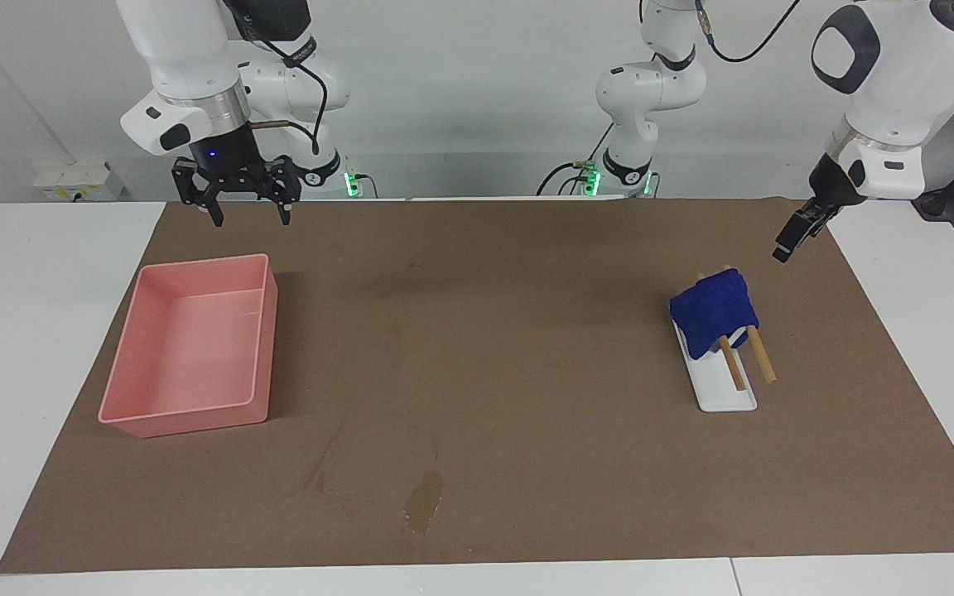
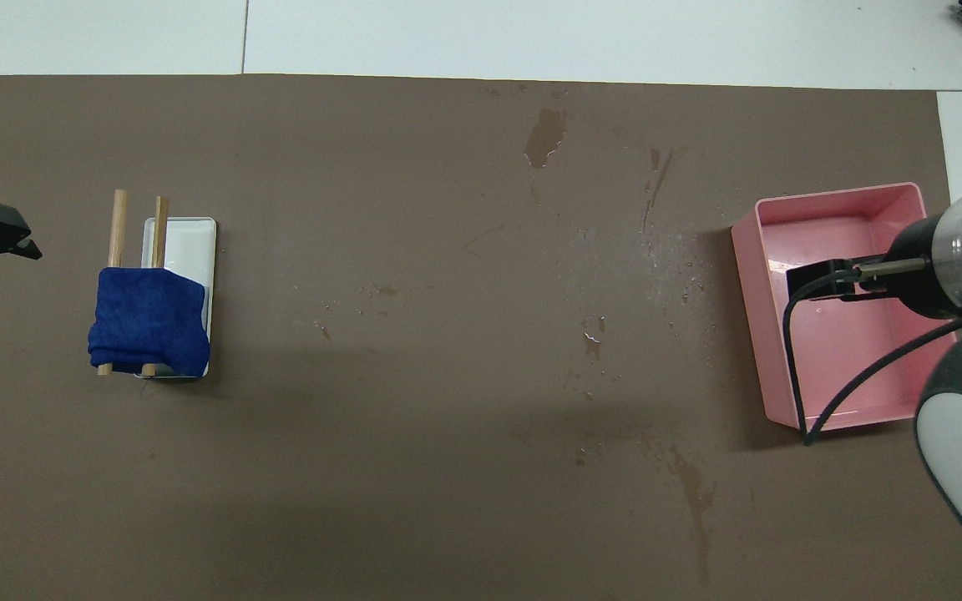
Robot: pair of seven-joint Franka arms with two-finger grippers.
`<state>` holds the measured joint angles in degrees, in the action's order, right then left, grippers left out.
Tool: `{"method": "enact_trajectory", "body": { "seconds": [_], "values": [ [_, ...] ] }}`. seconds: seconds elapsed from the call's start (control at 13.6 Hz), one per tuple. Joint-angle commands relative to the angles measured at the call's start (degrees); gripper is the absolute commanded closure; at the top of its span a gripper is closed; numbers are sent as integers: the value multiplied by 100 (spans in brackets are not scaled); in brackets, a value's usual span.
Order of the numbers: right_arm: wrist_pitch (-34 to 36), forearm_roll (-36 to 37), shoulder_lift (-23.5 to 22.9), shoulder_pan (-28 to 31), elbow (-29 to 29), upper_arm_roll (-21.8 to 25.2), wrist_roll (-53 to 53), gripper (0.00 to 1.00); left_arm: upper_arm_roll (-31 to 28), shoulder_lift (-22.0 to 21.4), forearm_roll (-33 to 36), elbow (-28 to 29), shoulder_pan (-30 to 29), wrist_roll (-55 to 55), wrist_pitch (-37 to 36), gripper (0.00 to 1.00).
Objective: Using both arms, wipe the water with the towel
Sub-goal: 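Reach the left gripper to the blue towel and grasp it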
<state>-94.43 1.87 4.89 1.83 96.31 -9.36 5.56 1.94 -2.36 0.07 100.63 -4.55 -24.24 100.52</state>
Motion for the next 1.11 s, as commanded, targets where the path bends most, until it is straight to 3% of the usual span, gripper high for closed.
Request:
{"method": "enact_trajectory", "body": {
  "seconds": [0.0,0.15,0.74,1.03],
  "values": [
    [-40,-99,135,80,133,-22,-72,0,-1,-54,-87,465,-64,988,449,13],
    [-40,-99,135,80,133,-22,-72,0,-1,-54,-87,729,-73,1446,670,19],
    [-32,-99,135,80,142,-22,-72,0,-1,-45,-95,1818,-38,2282,1609,22],
    [-32,-99,135,80,142,-22,-72,0,-1,43,-95,1907,-73,2678,1778,31]
  ]
}}
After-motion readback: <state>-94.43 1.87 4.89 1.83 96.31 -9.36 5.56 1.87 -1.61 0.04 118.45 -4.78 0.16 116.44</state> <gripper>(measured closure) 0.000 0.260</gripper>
